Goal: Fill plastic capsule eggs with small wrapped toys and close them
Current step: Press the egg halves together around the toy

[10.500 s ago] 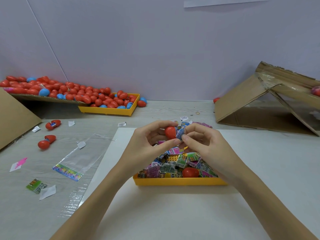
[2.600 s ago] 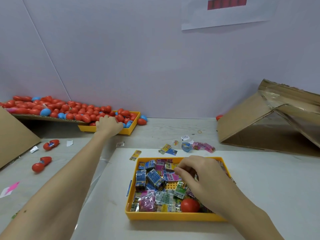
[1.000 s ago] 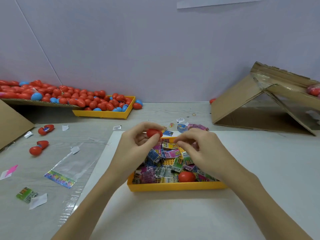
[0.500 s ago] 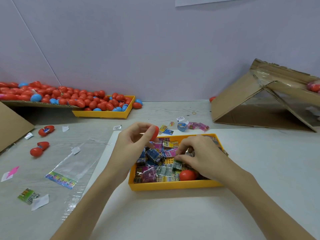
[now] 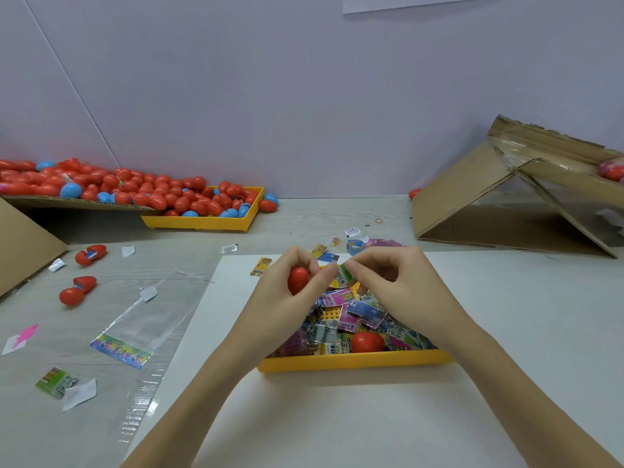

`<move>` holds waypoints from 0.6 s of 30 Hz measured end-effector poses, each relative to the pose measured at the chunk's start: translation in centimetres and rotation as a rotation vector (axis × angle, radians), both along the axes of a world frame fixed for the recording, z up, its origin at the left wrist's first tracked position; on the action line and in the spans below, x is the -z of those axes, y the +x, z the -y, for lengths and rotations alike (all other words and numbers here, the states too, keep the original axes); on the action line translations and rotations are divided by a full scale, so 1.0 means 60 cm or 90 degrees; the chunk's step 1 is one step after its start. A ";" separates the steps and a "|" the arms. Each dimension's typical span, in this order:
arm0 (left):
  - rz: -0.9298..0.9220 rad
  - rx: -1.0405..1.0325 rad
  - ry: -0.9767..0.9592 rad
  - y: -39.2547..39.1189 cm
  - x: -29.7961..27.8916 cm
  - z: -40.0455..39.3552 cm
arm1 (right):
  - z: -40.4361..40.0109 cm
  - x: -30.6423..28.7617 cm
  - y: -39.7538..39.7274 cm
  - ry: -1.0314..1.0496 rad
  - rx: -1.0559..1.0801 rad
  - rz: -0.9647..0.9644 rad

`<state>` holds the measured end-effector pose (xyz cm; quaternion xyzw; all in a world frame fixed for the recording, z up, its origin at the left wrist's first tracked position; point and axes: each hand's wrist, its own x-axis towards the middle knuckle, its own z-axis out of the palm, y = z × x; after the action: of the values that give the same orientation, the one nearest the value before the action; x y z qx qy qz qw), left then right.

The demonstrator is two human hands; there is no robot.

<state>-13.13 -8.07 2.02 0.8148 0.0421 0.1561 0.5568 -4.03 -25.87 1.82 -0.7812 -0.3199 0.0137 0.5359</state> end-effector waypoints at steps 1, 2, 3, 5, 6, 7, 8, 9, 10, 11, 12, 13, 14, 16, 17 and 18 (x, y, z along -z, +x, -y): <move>0.017 -0.003 0.038 0.001 0.002 0.004 | -0.001 0.000 -0.001 -0.001 -0.005 -0.002; 0.035 -0.007 0.072 0.001 0.004 0.008 | -0.001 0.000 -0.002 -0.006 -0.006 0.000; 0.049 -0.014 0.094 0.002 0.006 0.011 | -0.001 0.001 -0.003 -0.012 -0.006 0.003; 0.063 -0.028 0.114 0.002 0.009 0.012 | -0.001 0.001 -0.004 -0.023 -0.004 0.004; 0.065 -0.030 0.121 0.002 0.009 0.012 | -0.001 0.001 -0.004 -0.029 -0.008 0.003; 0.066 -0.028 0.132 0.002 0.010 0.010 | -0.001 -0.001 -0.005 -0.036 -0.018 -0.002; 0.069 -0.026 0.150 0.001 0.009 0.007 | 0.000 -0.003 -0.004 -0.045 -0.036 -0.004; 0.076 -0.024 0.178 0.001 0.009 0.003 | 0.001 -0.005 -0.004 -0.048 -0.058 -0.002; 0.088 -0.020 0.218 0.000 0.010 0.000 | 0.002 -0.008 -0.005 -0.052 -0.074 0.010; 0.100 -0.013 0.264 0.000 0.009 -0.004 | 0.003 -0.009 -0.006 -0.054 -0.084 0.027; 0.111 -0.006 0.312 -0.001 0.009 -0.006 | 0.003 -0.009 -0.007 -0.063 -0.084 0.045; 0.118 0.002 0.350 -0.002 0.009 -0.008 | 0.003 -0.008 -0.009 -0.076 -0.078 0.059; 0.121 0.010 0.375 -0.002 0.008 -0.010 | 0.003 -0.007 -0.011 -0.090 -0.072 0.072; 0.122 0.016 0.388 -0.002 0.008 -0.012 | 0.002 -0.004 -0.013 -0.108 -0.063 0.093; 0.121 0.017 0.385 -0.002 0.007 -0.013 | 0.001 -0.003 -0.015 -0.111 -0.060 0.097; 0.120 0.017 0.383 -0.002 0.005 -0.014 | -0.001 -0.003 -0.015 -0.113 -0.057 0.100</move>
<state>-13.25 -7.25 1.69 0.9252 -0.0683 0.2294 0.2944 -4.94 -25.83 2.00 -0.8093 -0.3928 0.0043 0.4368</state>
